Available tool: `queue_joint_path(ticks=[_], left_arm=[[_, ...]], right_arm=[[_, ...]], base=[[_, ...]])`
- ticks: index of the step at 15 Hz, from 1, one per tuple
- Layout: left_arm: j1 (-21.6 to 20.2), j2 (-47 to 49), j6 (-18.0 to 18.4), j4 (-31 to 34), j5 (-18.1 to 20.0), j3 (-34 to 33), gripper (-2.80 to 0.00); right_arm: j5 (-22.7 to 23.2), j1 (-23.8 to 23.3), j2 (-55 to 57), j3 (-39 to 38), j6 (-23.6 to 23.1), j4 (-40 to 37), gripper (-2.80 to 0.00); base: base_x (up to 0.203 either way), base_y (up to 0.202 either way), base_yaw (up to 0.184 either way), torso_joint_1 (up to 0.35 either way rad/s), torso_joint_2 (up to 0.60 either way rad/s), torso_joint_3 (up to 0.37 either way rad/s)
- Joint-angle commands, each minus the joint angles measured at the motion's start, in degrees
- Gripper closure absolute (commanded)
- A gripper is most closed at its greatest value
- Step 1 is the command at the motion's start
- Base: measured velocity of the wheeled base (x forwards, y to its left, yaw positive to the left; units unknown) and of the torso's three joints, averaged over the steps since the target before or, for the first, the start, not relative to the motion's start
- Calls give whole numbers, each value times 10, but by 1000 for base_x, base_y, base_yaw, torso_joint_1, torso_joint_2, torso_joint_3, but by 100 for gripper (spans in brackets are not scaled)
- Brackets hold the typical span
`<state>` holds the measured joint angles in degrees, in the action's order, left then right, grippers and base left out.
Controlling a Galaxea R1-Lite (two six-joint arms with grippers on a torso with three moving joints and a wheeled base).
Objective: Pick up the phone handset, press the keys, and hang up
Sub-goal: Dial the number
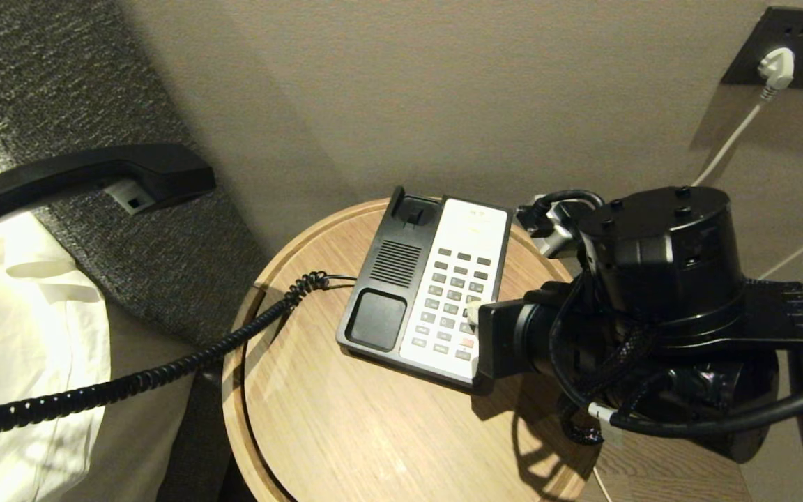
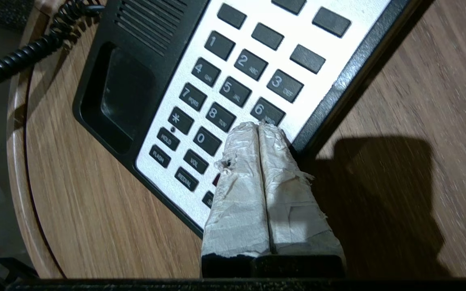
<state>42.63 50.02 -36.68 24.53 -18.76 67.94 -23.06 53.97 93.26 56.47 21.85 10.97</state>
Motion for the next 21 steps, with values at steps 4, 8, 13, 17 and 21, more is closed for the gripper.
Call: queue_joint_path(ticks=[4,8,13,17,21], left_arm=[[0,0,-3,1,-1,-5,0],[0,-7,-3,1,-1,-12,0],[0,-7,-3,1,0,-11,0],[0,-8,-3,1,0,-12,0],[0,-8,-3,1,0,-12,0]], right_arm=[[20,7,-10,-4,1,14,0],[30,18,-5,-6,2,20,0],[35,24,4,-7,2,20,0],[42,29,11,-8,2,20,0],[42,31,18,-9,2,28,0]], base=[[0,0,0,0,0,0],[0,0,0,0,0,0],[0,0,0,0,0,0],[0,0,0,0,0,0],[0,0,0,0,0,0]])
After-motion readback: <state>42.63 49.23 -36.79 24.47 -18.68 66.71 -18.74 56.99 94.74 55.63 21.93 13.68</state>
